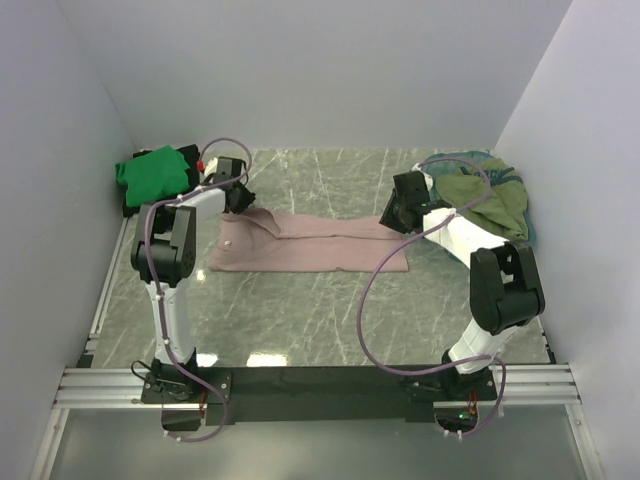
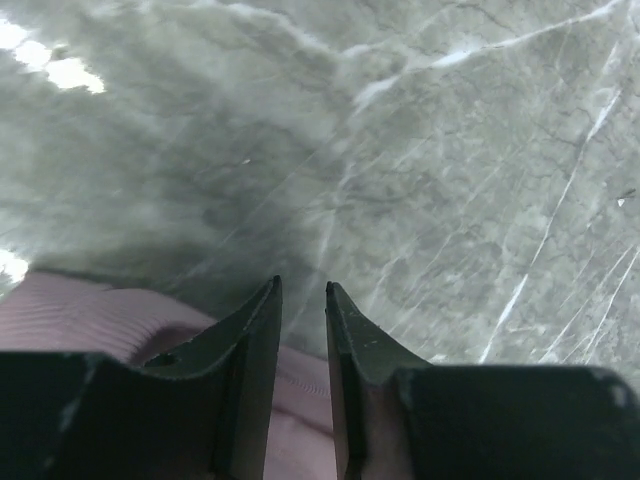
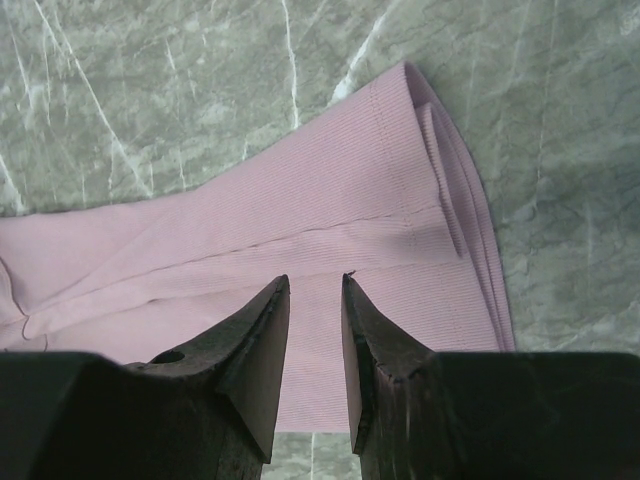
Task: Fold and stack the tank tops
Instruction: Fold the tank top
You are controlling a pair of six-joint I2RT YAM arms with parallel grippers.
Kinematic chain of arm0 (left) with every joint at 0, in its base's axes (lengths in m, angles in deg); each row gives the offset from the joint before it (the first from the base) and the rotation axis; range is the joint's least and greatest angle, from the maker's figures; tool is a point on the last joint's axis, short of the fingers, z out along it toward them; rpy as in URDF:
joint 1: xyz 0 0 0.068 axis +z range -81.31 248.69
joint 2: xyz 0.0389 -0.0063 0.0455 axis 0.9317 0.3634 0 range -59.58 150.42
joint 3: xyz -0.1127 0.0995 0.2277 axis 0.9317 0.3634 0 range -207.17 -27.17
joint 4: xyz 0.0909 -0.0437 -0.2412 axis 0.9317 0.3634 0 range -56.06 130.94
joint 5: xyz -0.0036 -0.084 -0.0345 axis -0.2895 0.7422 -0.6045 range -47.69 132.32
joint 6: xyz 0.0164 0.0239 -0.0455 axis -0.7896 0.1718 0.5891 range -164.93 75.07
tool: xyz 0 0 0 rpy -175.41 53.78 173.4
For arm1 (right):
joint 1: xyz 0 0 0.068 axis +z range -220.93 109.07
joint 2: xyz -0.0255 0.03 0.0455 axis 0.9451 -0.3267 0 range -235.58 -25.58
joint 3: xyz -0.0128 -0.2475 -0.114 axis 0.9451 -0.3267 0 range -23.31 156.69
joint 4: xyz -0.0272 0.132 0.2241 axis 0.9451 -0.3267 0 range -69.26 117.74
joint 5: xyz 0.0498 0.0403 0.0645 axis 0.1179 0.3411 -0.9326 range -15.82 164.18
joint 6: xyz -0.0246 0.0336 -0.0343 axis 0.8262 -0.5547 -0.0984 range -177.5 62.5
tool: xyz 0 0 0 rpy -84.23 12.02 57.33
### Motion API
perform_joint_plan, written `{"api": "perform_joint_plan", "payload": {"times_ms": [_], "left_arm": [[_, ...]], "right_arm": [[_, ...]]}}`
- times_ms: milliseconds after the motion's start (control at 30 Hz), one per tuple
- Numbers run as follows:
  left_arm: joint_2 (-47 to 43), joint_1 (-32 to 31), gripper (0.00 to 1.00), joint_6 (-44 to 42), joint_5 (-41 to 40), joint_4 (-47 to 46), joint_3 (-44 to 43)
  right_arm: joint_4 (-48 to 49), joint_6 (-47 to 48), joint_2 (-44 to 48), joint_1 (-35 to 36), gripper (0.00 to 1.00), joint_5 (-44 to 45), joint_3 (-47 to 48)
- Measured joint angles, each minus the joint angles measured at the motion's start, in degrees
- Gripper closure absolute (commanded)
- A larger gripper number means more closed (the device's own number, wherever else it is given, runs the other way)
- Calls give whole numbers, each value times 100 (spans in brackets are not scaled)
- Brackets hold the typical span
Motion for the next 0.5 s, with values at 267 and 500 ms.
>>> {"api": "perform_joint_plan", "payload": {"times_ms": [267, 500], "left_arm": [[-546, 138, 71, 46, 22, -120, 678], [-1014, 175, 72, 46, 11, -286, 988]], "right_arm": [[-2, 0, 0, 35, 65, -22, 0], [-2, 0, 0, 74, 65, -31, 0]]}}
